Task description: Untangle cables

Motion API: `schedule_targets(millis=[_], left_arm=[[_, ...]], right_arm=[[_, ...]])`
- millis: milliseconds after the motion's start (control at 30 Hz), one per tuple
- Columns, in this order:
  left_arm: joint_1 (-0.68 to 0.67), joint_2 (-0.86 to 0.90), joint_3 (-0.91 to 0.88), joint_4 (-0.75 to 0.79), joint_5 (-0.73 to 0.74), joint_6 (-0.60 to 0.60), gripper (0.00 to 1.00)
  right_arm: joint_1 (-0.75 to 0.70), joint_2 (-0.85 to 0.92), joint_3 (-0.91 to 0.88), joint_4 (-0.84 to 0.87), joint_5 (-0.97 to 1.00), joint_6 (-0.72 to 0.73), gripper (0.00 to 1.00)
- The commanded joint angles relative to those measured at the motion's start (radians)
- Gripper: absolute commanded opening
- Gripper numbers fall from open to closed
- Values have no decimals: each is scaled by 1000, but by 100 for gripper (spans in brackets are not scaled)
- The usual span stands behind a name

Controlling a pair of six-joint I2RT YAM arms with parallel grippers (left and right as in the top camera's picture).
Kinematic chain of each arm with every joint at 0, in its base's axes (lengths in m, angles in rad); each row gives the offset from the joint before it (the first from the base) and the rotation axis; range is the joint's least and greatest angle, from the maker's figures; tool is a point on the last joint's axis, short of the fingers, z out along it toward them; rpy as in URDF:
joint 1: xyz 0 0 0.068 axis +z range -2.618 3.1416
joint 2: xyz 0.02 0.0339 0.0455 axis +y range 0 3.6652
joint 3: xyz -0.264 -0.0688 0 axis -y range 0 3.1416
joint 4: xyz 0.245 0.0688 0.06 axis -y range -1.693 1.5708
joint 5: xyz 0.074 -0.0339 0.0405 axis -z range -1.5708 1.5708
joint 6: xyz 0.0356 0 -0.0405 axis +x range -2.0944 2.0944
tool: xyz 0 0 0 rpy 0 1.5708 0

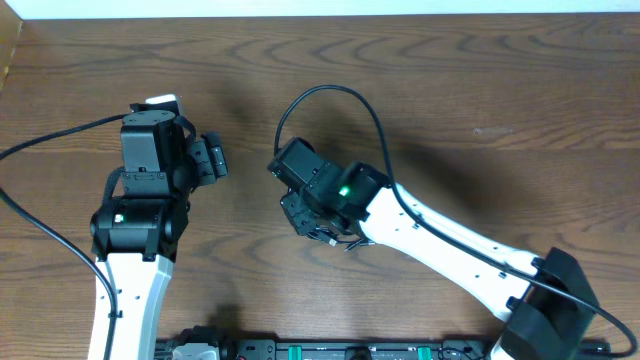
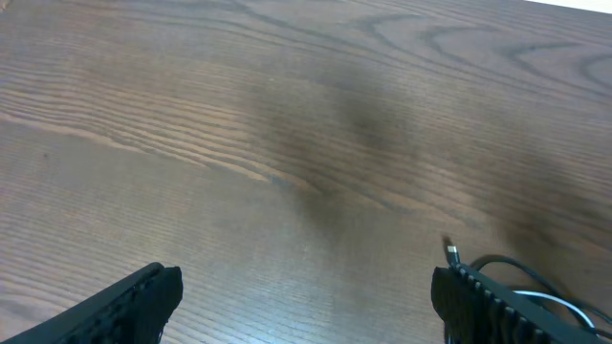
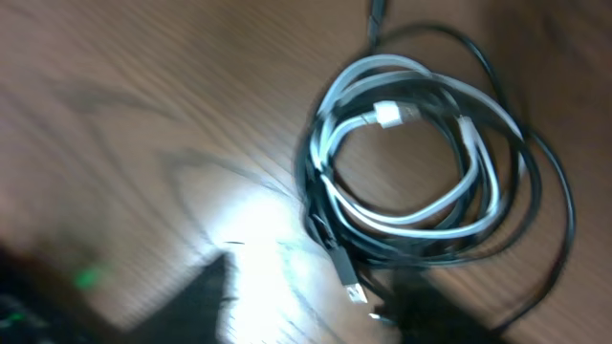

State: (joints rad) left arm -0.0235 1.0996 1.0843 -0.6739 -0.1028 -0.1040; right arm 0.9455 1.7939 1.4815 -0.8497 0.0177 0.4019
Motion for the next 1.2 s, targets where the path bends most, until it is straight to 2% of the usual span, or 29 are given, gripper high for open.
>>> schedule_targets(millis=[0, 67, 100, 333, 1033, 1067, 1100, 1133, 1167], left_arm=[[-2, -3, 16, 2, 0, 6, 89], [-2, -3, 16, 2, -20, 6, 89], [-1, -3, 16, 2, -21, 6, 89], [-2, -3, 16, 7, -21, 6, 89], [-2, -3, 16, 8, -21, 6, 89], [-2, -3, 16, 8, -21, 6, 89], [-2, -3, 16, 8, -21, 6, 89], [-2, -3, 16, 8, -21, 6, 89], [-2, -3, 16, 8, -21, 6, 89]], right_arm=[[3, 71, -6, -3, 56, 14, 76], [3, 111, -6, 18, 55, 29, 77], [3, 134, -6, 33, 55, 37, 75], [3, 219, -6, 121, 50, 84, 38], [4, 303, -6, 142, -2, 106, 36], [5, 303, -6, 143, -3, 107, 32], [5, 303, -6, 143, -2, 106, 22], [5, 303, -6, 143, -2, 107, 7], [5, 303, -6, 143, -3, 106, 1]])
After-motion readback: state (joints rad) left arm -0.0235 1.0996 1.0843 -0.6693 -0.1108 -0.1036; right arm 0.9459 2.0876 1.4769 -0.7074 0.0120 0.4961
